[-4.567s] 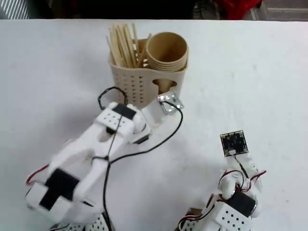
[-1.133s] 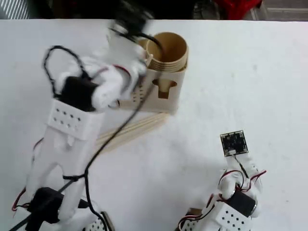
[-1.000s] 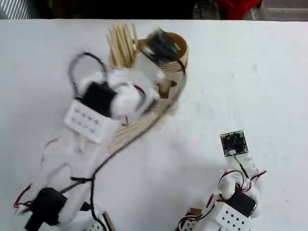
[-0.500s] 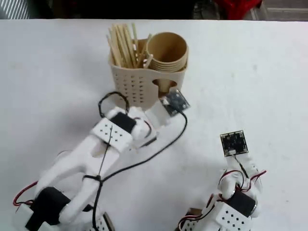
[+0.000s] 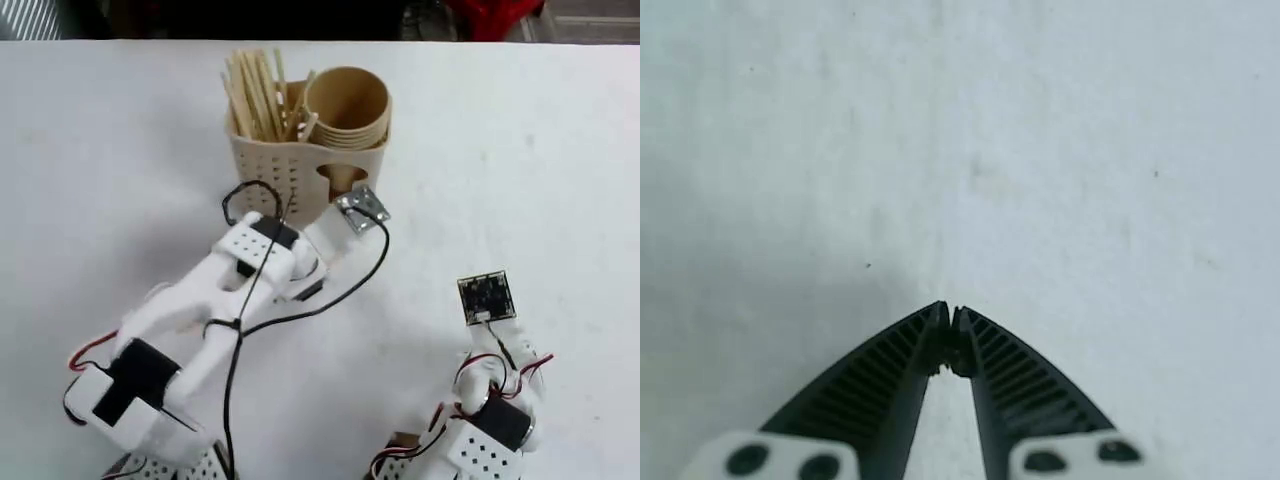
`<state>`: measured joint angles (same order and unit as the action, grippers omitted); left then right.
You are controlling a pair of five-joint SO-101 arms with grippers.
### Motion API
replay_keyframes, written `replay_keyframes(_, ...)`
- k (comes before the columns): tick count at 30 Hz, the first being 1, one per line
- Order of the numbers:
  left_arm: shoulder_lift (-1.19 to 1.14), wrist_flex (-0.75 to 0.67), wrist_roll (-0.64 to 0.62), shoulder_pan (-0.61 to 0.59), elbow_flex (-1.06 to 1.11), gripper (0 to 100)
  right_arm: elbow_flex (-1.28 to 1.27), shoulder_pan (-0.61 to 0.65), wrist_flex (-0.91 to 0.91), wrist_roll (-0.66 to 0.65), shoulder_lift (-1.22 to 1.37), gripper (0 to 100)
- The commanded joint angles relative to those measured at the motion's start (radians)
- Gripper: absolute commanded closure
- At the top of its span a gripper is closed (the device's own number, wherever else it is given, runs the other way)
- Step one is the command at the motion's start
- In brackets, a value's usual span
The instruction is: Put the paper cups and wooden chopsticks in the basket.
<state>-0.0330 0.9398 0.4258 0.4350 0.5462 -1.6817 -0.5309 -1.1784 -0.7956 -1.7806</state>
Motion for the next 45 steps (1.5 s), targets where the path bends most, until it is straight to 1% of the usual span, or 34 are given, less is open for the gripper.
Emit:
replay_keyframes(1, 0.007, 0.017, 0.009, -0.013, -0.044, 91, -0.009, 0.001, 0.005, -0.008, -0.010, 98.1)
replay_keyframes(20, 0.018, 0.015, 0.008, -0.010, -0.040, 90, -0.009, -0.001, 0.005, -0.006, -0.008, 98.1)
replay_keyframes(25, 0.010, -0.037, -0.014, -0.012, -0.025, 90, -0.009, -0.001, 0.005, -0.006, -0.008, 98.1)
replay_keyframes(28, -0.002, -0.009, -0.014, -0.013, -0.041, 90, -0.009, -0.001, 0.004, -0.006, -0.008, 98.1)
replay_keyframes(32, 0.010, 0.100, -0.014, -0.033, -0.107, 90, -0.009, -0.001, 0.004, -0.006, -0.008, 98.1)
replay_keyframes(34, 0.008, 0.107, -0.020, -0.035, -0.110, 90, -0.009, -0.001, 0.004, -0.008, -0.008, 98.1)
replay_keyframes(40, -0.124, 0.060, -0.012, -0.041, -0.147, 90, -0.009, -0.001, 0.004, -0.008, -0.008, 98.1)
replay_keyframes(45, -0.288, 0.118, -0.015, -0.053, -0.278, 88, -0.009, -0.001, 0.004, -0.008, -0.008, 98.1)
